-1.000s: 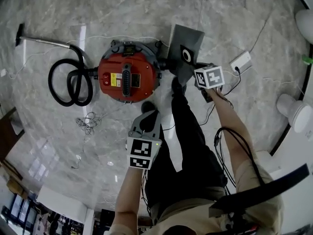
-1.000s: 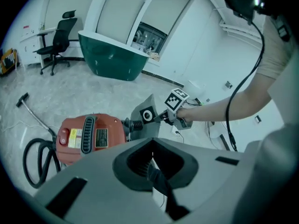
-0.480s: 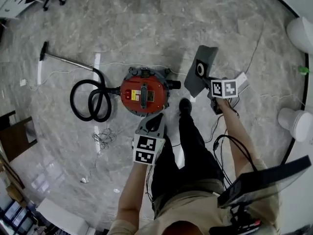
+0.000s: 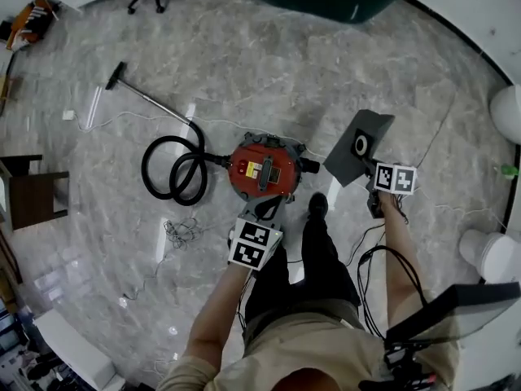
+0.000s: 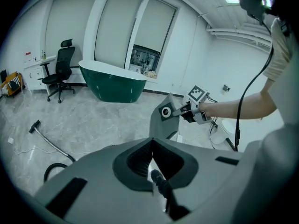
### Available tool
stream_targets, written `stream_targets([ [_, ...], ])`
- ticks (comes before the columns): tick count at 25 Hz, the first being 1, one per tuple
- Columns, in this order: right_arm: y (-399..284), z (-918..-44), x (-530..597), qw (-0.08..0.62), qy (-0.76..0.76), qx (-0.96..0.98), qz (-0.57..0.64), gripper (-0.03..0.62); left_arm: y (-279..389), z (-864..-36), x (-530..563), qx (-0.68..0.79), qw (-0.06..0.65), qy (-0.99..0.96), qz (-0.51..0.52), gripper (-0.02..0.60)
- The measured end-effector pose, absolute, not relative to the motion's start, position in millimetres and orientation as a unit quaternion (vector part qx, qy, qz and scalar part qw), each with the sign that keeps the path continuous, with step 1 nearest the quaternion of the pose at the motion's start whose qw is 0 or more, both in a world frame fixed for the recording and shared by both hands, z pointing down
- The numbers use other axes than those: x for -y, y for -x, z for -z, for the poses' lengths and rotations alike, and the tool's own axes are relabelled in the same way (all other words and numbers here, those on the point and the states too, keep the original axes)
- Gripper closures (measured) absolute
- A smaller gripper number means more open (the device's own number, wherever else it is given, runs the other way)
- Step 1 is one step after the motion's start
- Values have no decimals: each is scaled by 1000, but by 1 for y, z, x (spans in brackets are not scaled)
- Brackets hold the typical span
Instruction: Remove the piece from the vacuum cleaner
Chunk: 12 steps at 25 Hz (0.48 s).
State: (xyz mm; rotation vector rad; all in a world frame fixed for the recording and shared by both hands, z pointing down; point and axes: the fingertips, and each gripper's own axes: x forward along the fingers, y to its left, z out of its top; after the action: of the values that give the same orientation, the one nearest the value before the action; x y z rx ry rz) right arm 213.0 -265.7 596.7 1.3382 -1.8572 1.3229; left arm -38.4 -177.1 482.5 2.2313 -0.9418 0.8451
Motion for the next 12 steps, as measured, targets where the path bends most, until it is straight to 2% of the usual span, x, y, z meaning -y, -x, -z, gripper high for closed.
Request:
stream_targets([
  [8, -182, -553, 243, 245, -480, 683, -493, 572, 68, -444, 181, 369, 260, -833, -319, 578],
  [12, -157, -530, 224, 213, -471, 690, -508, 572, 99, -430, 190, 393, 246, -826, -322, 578],
])
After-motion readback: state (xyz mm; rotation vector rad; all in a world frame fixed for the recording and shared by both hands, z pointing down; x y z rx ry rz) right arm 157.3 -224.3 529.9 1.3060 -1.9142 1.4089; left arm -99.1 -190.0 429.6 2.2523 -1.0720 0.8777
